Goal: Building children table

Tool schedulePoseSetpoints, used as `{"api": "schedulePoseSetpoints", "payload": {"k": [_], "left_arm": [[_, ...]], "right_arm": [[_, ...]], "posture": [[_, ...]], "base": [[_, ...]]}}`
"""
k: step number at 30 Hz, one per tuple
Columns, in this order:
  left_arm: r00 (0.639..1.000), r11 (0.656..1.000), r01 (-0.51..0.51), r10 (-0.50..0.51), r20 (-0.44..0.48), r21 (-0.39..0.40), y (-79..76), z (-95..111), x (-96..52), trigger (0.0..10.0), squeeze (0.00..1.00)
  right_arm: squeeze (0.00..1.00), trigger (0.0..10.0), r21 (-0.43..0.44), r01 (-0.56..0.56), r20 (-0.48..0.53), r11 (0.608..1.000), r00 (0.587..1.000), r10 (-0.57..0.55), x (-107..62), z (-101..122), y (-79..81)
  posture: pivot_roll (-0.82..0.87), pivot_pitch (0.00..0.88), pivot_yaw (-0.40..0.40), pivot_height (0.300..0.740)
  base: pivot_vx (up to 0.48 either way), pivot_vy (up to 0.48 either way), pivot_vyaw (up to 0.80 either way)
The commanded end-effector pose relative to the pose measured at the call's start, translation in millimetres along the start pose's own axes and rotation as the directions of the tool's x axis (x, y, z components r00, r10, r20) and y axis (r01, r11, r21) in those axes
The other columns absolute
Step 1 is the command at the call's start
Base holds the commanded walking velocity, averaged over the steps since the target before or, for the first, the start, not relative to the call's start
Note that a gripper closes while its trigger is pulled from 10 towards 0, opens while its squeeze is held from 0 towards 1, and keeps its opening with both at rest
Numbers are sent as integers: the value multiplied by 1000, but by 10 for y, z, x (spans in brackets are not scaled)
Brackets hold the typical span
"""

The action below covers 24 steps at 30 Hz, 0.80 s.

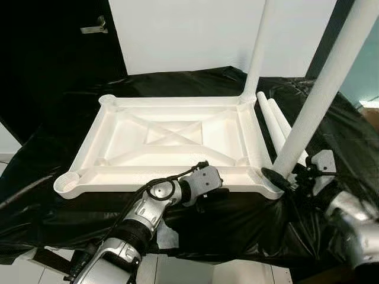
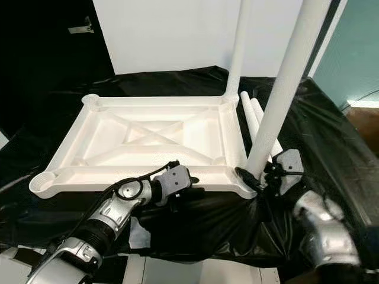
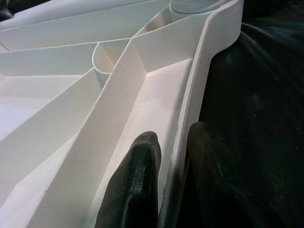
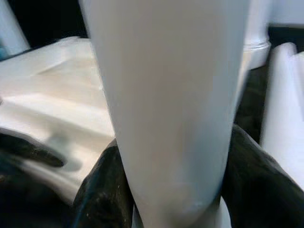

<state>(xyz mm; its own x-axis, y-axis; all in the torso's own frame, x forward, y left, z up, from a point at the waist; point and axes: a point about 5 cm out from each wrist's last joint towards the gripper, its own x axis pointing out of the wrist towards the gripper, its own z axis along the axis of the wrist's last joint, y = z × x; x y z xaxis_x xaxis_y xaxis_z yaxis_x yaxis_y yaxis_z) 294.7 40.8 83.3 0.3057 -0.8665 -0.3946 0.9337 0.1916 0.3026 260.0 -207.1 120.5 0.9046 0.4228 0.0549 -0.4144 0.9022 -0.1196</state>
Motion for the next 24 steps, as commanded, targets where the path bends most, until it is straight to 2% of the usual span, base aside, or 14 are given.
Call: {"api": "schedulePoseSetpoints", "payload": {"k": [1,3,5,10,12,13,14,17,18,20,21,22,23,24], "left_arm": [[993,994,19,-32,-116,-108,-240,-324,33,10000,0],[993,994,20,-32,-115,-109,-243,-324,33,10000,0],[993,994,20,-33,-117,-108,-246,-329,30,10000,0],[992,994,21,-34,-119,-109,-245,-337,18,10000,0],[992,994,22,-35,-119,-108,-246,-338,16,10000,0],[992,994,25,-38,-121,-106,-247,-340,14,10000,0],[992,994,25,-38,-121,-106,-247,-341,14,10000,0],[992,994,28,-41,-121,-105,-248,-339,16,10000,0],[992,994,29,-42,-122,-103,-248,-338,18,10000,0],[991,994,30,-43,-123,-102,-248,-338,21,10000,0],[992,994,30,-42,-123,-101,-246,-336,24,10000,0],[992,994,28,-41,-123,-101,-244,-335,26,10000,0],[992,994,28,-41,-123,-101,-244,-335,26,10000,0],[992,994,27,-40,-123,-101,-245,-334,29,10000,0]], "right_arm": [[0,0,-11,145,47,989,988,-144,27,19,59],[0,0,-7,214,33,977,976,-214,-3,-32,85],[0,0,26,326,-12,945,946,-325,-65,-152,167],[0,0,98,399,-7,912,916,-401,-52,-151,436],[0,0,95,427,-6,899,904,-428,-47,-147,456],[0,0,72,489,-21,869,872,-489,-47,-172,424],[0,0,66,504,-24,861,863,-504,-48,-180,414],[0,0,51,506,-44,861,862,-504,-40,-209,407],[0,4549,50,480,-52,876,877,-478,-22,-219,424],[0,4549,48,465,-57,884,885,-462,-10,-223,440],[0,10000,43,441,-46,897,897,-439,6,-207,449],[165,10000,39,430,-28,902,903,-429,16,-178,422],[165,10000,39,430,-28,902,903,-429,16,-178,422],[1000,10000,41,429,-15,902,903,-429,21,-152,396]], "posture": [[-60,14,-23,740],[-58,14,-26,740],[-56,15,-25,740],[-55,15,-19,740],[-55,15,-17,740],[-56,15,-15,740],[-56,15,-15,740],[-57,15,-14,740],[-57,14,-15,740],[-58,12,-17,740],[-57,11,-19,740],[-57,9,-21,740],[-57,9,-21,740],[-57,8,-23,740]], "base": [[0,0,0],[0,0,0],[0,0,0],[0,0,0],[0,0,0],[0,0,0],[0,0,0],[0,0,0],[0,0,0],[0,0,0],[0,0,0],[0,0,0],[0,0,0],[0,0,0]]}}
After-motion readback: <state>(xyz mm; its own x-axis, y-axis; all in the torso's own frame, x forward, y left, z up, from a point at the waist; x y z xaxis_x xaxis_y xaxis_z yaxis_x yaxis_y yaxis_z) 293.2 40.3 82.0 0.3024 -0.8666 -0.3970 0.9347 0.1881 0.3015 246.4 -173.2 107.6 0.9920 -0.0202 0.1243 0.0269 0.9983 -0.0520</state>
